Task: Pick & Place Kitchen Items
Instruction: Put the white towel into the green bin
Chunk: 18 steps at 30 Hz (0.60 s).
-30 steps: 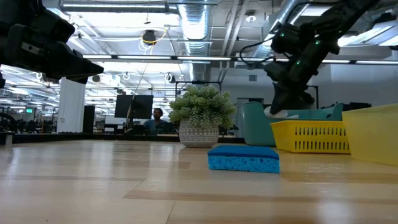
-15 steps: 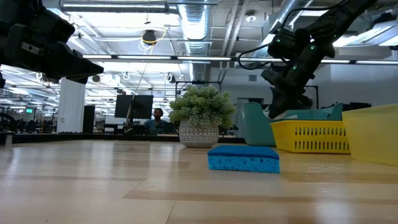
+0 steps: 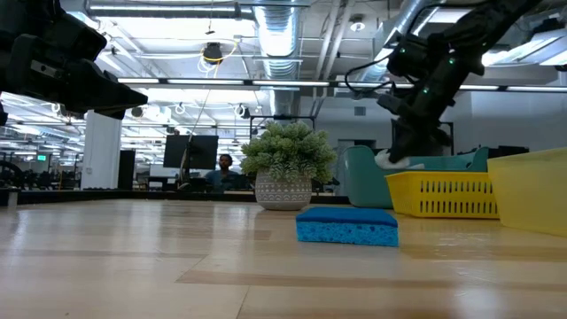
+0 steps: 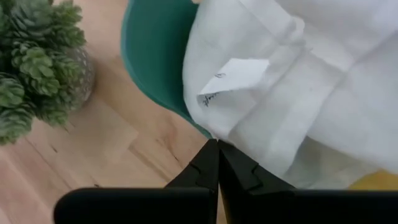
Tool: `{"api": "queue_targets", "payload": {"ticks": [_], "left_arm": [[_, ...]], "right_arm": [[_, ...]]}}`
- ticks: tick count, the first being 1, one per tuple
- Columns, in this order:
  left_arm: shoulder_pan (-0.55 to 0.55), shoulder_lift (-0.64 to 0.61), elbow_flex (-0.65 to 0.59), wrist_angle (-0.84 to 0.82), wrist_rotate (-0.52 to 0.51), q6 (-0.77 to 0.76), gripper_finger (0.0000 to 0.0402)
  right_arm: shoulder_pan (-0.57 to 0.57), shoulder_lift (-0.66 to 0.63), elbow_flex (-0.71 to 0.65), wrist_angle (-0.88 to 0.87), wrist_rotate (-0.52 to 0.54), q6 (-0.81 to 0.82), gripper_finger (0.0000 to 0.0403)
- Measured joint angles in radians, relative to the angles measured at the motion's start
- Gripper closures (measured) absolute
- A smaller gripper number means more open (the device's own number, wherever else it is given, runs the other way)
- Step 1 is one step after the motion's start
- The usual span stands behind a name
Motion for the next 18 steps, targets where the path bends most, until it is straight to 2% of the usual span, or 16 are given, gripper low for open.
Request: {"api": "queue_targets", "payload": {"ticks": [18], "left_arm": [[0.0, 0.0, 0.0, 0.0, 0.0, 0.0, 0.04]], "right_arm": [[-0.039, 0.001, -0.022, 0.031, 0.027, -0.005, 0.0403]]}}
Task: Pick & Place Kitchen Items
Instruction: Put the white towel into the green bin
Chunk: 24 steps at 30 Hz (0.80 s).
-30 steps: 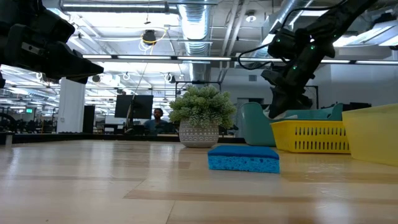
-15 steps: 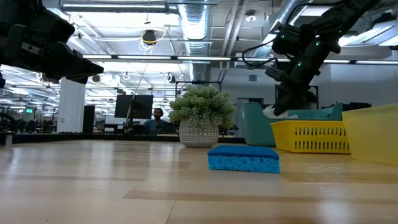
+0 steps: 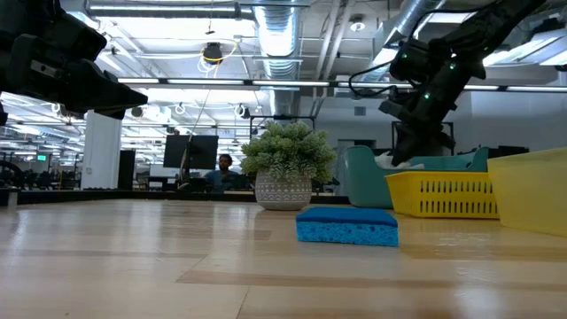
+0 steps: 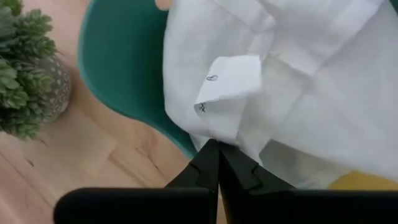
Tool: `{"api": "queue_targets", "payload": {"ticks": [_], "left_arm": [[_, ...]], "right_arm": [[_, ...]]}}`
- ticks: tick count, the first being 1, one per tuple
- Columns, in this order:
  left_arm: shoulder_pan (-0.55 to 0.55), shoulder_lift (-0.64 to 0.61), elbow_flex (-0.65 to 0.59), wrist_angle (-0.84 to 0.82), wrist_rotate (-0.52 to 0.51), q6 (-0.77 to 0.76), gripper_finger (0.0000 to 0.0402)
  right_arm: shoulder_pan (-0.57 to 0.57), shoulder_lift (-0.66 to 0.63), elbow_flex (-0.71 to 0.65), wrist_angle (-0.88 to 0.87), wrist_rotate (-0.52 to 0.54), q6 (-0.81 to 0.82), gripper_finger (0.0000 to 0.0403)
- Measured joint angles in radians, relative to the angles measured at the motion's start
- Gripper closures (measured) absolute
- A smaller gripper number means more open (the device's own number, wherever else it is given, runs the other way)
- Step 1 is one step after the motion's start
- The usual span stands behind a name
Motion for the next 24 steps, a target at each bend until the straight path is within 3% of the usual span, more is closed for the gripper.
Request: {"api": "queue_targets", "payload": {"ticks": [14, 24], "left_arm": [[0.0, 0.0, 0.0, 0.0, 0.0, 0.0, 0.04], [0.0, 0.0, 0.0, 0.0, 0.0, 0.0, 0.04]], "right_arm": [[-0.04, 0.0, -0.011, -0.048, 0.0, 0.012, 0.0403], [-0.039, 0.0, -0.011, -0.071, 0.056, 0.025, 0.0403]]}}
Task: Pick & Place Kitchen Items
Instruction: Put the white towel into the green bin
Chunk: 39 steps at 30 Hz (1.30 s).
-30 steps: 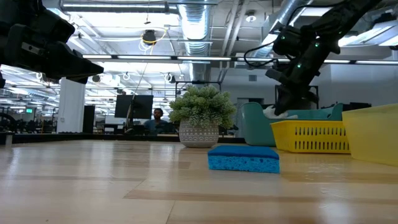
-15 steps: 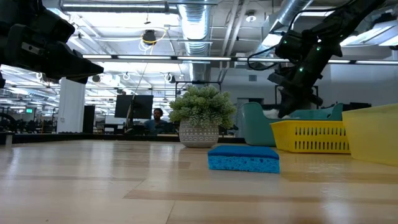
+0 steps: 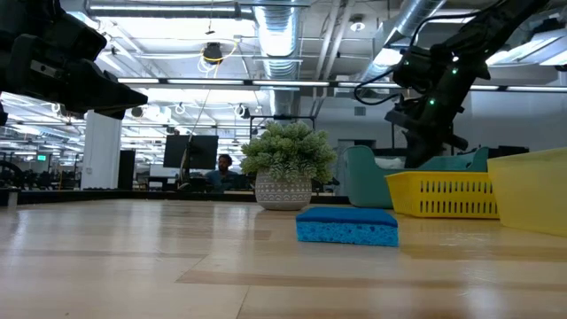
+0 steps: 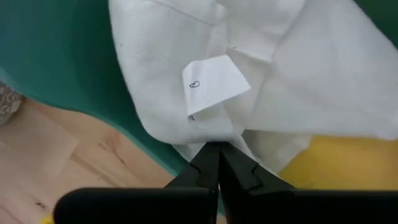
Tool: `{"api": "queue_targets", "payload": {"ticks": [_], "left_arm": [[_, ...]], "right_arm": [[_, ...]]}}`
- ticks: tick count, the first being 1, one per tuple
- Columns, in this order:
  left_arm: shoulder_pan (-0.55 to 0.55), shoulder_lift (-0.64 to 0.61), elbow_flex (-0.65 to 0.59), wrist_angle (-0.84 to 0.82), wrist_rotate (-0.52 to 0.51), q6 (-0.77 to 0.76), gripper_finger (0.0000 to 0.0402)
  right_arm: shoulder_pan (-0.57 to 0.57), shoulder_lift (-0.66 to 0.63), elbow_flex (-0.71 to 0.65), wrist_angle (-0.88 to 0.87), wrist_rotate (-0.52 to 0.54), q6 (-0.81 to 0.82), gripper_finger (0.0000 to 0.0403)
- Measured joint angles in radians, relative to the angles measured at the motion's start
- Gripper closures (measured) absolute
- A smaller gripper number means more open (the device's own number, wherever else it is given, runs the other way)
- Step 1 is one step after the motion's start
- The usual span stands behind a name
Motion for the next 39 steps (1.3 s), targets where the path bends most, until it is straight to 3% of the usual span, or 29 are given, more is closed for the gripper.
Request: {"api": "queue_targets", "payload": {"ticks": [7, 33, 39], "left_arm": [[0.0, 0.0, 0.0, 0.0, 0.0, 0.0, 0.04], [0.0, 0.0, 0.0, 0.0, 0.0, 0.0, 0.04], [0.0, 0.0, 0.0, 0.0, 0.0, 0.0, 0.04]], "right_arm": [[0.0, 0.0, 0.0, 0.007, 0.049, 0.015, 0.0403], [0.043, 0.058, 0.05, 0.03, 0.049, -0.002, 0.0403], [0.059, 0.053, 0.051, 0.029, 0.115, -0.005, 0.0403]]}}
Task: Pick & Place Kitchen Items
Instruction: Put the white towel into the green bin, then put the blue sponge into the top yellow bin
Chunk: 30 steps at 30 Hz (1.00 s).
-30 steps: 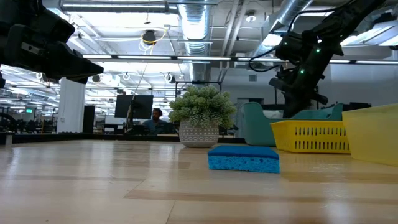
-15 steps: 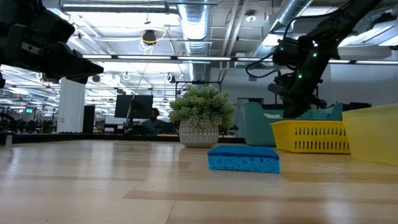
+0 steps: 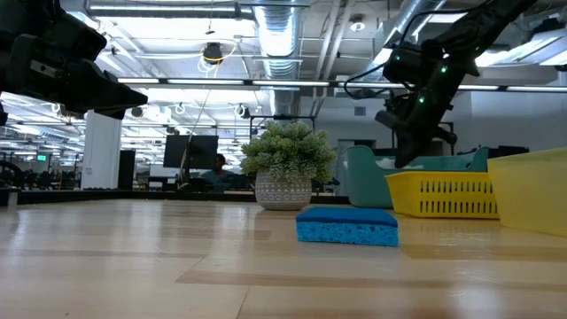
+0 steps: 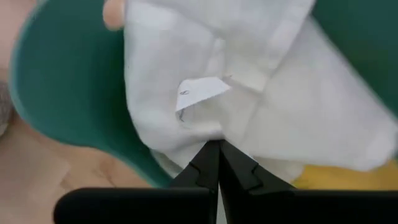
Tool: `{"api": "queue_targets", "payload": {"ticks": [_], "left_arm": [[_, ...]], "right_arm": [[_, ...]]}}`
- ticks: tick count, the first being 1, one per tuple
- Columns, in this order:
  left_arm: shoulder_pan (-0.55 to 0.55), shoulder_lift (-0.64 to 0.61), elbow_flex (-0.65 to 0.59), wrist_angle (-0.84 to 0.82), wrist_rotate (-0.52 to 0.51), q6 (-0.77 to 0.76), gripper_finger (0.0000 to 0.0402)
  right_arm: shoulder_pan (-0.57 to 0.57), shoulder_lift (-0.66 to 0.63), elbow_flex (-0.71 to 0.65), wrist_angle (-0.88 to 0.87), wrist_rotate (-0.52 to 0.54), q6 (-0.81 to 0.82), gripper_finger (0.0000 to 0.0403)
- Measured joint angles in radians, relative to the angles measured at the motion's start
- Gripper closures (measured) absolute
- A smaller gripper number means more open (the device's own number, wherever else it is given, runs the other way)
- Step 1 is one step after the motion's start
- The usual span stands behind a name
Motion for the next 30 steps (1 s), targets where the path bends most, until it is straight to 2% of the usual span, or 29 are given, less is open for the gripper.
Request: {"api": "queue_targets", "payload": {"ticks": [12, 22, 30], "left_arm": [[0.0, 0.0, 0.0, 0.0, 0.0, 0.0, 0.04], [0.0, 0.0, 0.0, 0.0, 0.0, 0.0, 0.04], [0.0, 0.0, 0.0, 0.0, 0.0, 0.0, 0.04]], "right_arm": [[0.035, -0.125, 0.0, -0.049, 0.195, 0.029, 0.0403], [0.183, -0.298, 0.0, -0.04, 0.191, -0.046, 0.0403], [0.312, -0.411, 0.0, -0.041, 0.085, -0.147, 0.0403]]}}
